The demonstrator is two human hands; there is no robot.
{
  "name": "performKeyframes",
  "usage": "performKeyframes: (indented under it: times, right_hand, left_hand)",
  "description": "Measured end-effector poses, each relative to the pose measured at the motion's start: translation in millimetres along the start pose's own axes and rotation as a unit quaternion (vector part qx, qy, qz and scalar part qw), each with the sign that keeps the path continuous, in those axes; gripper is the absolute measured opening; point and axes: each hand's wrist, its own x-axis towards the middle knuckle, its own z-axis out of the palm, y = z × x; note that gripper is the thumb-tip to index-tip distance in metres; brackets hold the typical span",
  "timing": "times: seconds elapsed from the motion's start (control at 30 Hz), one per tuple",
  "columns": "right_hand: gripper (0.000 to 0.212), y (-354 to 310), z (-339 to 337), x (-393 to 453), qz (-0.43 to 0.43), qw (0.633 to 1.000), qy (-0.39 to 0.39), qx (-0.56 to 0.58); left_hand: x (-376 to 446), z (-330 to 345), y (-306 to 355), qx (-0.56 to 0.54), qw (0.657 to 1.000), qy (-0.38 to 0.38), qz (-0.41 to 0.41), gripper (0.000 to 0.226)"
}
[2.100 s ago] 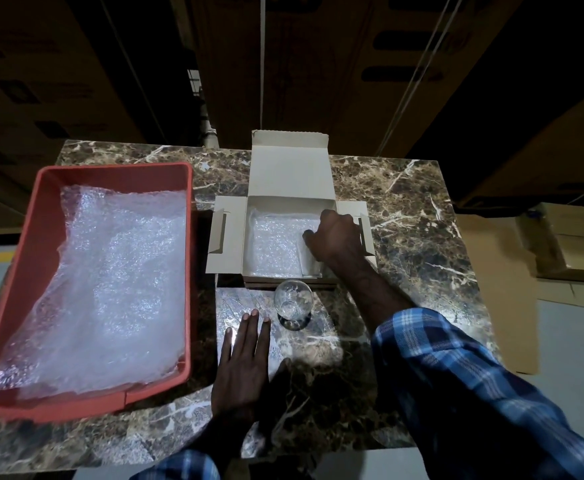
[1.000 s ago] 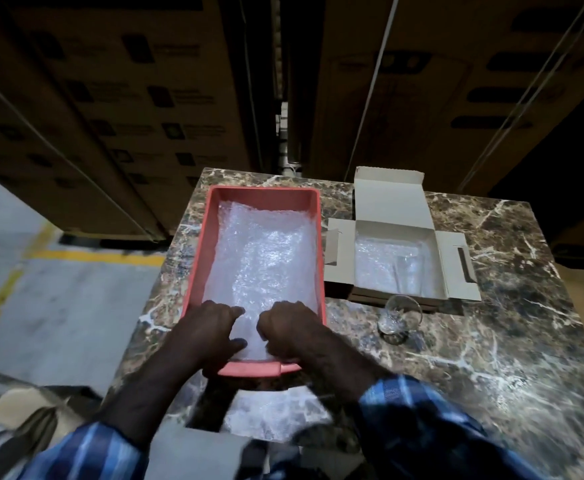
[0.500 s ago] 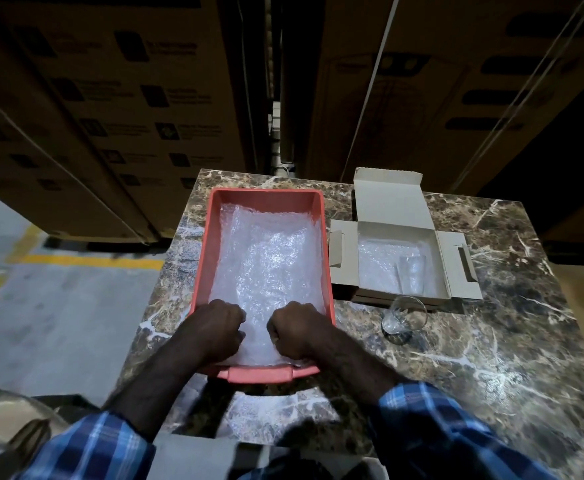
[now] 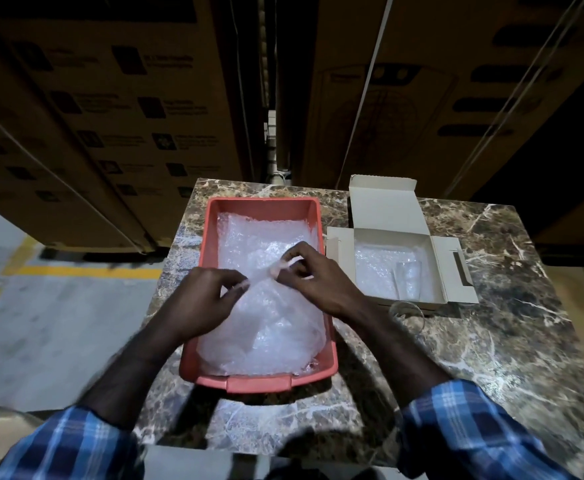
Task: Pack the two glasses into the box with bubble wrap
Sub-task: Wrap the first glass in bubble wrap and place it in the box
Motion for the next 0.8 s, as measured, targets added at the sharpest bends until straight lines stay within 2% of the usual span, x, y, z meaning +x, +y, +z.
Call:
performKeyframes:
  times: [0.07, 0.1, 0.13, 0.23, 0.33, 0.43, 0.57, 0.67, 0.8]
  right_hand:
    - [0.067, 4, -2, -4, -0.012, 0.996, -0.022, -0.084]
    - [0.071, 7, -2, -5, -0.022, 0.993, -0.016, -0.114]
    - [0.066, 10, -2, -6, -0.034, 0.991, 0.006, -0.126]
    - [0.03, 14, -17, -6, -0.053, 0.987, 0.118, -0.096]
    - [0.018, 7, -51, -12, -0.049, 0.986, 0.16, -0.025]
    - [0.02, -5, -93, -26, -0.057, 0.982, 0.179, -0.013]
    - [0.029, -11, -151, -53, -0.085, 0.966, 0.244, 0.015]
    - [0.041, -2, -198, -75, -0.102, 0.945, 0.309, 0.034]
    - [0.041, 19, -258, -114, -0.127, 0.907, 0.401, 0.005]
  left_hand:
    - [8, -9, 8, -0.02, 0.999, 0.032, -0.005, 0.015]
    - [12, -14, 12, -0.026, 0.999, 0.041, -0.011, 0.013]
    - [16, -19, 17, -0.027, 0.998, 0.045, -0.015, 0.013]
    - [26, -37, 35, -0.007, 0.999, 0.053, -0.003, 0.017]
    - [34, -55, 55, 0.026, 0.998, 0.05, 0.024, 0.016]
    - [44, -69, 80, 0.037, 0.997, 0.059, 0.042, 0.016]
    - [60, -72, 128, 0.037, 0.989, 0.131, 0.057, 0.021]
    - [77, -53, 171, -0.065, 0.978, 0.185, 0.075, 0.015]
    - [102, -8, 230, -0.182, 0.951, 0.232, 0.095, 0.012]
